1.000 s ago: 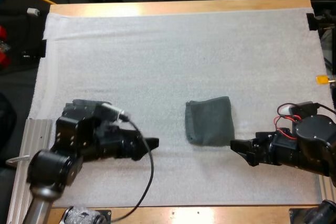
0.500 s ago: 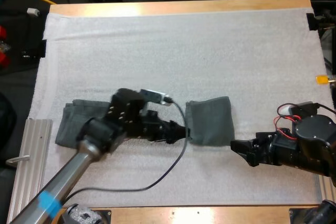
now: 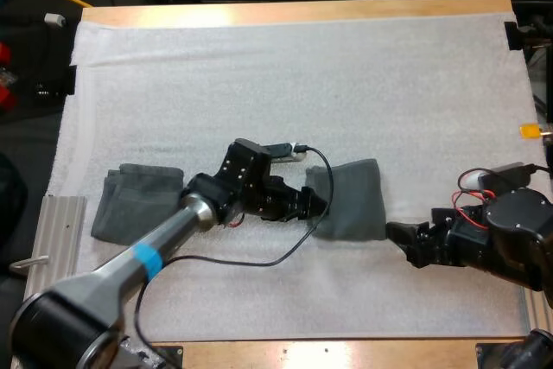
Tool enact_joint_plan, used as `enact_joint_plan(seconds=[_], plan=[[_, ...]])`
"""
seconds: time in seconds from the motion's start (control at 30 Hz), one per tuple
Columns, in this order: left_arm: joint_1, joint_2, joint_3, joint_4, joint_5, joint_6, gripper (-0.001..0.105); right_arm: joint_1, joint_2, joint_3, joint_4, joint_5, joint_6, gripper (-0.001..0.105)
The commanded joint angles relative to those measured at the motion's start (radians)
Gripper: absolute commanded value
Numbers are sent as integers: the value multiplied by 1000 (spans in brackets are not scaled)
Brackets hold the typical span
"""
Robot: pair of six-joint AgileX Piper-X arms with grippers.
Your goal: Pick towel from pile, fold and stack
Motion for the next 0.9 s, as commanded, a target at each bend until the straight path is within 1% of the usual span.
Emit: enact_joint_plan(seconds=[0.0,0.03,0.07,0.1,0.17,0.4,0.53,0.6,0.77,0.87], plan=[[-4,17,-1,-23,-3,-31,69,2,-3,-8,8,77,-15,77],[-4,26,-1,-26,2,-35,69,2,-3,-6,13,99,-15,77],[-4,45,-1,-33,19,-47,69,2,-3,-6,25,146,-15,77],[-4,61,-1,-37,38,-51,69,2,-1,-6,33,168,-15,77],[-4,82,-1,-46,62,-51,69,2,-1,-5,45,170,-20,77],[-4,121,-5,-53,60,-59,69,2,-1,-3,52,170,-34,77],[-6,135,-11,-77,97,-99,69,2,-1,-3,52,170,-34,77],[-10,145,-25,-93,124,-122,69,2,-1,-3,52,170,-34,77],[-30,176,-71,-97,147,-168,69,2,-1,-3,52,170,-34,77],[-45,197,-89,-93,157,-179,69,2,-1,-3,53,170,-34,77]])
